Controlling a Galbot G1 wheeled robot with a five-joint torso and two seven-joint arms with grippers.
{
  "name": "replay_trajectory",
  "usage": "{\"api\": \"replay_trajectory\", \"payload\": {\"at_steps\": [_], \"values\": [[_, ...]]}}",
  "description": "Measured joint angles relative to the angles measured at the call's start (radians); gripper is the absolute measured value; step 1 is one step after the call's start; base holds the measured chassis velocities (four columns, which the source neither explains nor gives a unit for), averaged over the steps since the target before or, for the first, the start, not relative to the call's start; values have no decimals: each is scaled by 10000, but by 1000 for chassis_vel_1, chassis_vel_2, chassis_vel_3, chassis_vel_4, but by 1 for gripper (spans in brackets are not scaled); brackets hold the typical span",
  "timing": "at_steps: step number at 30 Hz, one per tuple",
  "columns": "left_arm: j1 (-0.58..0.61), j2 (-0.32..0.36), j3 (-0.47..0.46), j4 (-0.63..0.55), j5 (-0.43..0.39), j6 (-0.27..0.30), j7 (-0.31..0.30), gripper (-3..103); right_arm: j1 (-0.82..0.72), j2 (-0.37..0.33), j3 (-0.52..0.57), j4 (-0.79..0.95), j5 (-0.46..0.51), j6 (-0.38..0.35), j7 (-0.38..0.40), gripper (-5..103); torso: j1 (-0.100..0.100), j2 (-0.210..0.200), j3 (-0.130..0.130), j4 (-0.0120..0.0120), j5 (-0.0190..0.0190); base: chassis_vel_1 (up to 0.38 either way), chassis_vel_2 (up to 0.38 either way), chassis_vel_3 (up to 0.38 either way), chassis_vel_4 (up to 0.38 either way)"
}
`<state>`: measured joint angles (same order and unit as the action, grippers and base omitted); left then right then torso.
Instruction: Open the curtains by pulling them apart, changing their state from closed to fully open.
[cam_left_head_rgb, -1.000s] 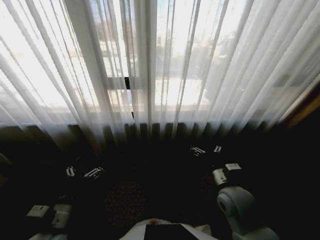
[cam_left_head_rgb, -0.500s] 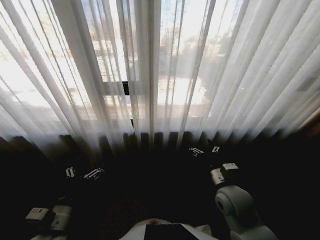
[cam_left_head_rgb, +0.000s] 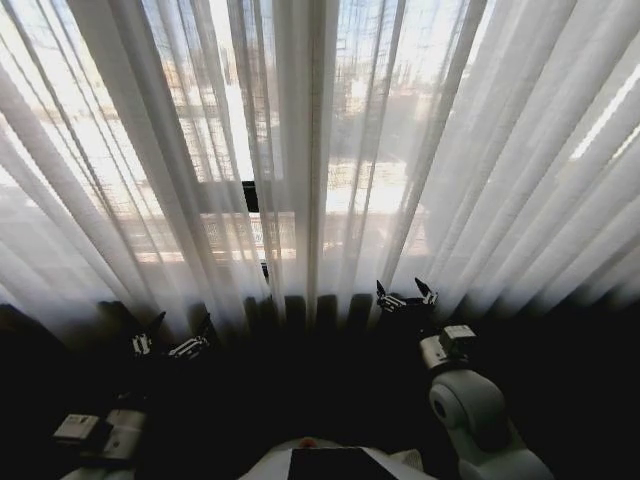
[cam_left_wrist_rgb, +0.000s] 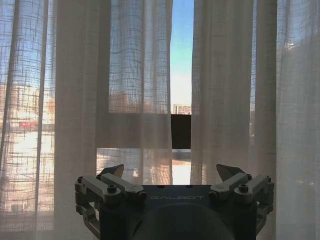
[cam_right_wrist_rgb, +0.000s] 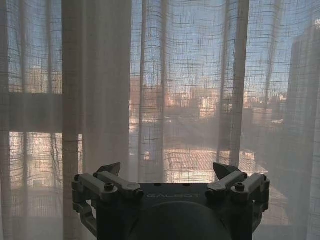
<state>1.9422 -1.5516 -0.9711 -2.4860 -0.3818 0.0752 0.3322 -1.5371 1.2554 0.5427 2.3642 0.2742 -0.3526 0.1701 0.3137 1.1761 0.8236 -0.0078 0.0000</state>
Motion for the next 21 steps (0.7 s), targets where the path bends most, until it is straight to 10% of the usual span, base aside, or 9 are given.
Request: {"api": "replay_trajectory", "payload": {"at_steps": [10, 21], "values": [[-16, -32, 2, -74, -3, -8, -5, 100, 53, 19, -134, 54, 224, 4, 136, 100, 20, -7, 6, 0, 2, -292, 348, 279, -328], [108, -96, -39, -134, -4, -118, -6, 100, 76, 72, -163, 59, 69, -26, 98, 100, -15, 9, -8, 1, 2, -19, 1, 19, -3]]}}
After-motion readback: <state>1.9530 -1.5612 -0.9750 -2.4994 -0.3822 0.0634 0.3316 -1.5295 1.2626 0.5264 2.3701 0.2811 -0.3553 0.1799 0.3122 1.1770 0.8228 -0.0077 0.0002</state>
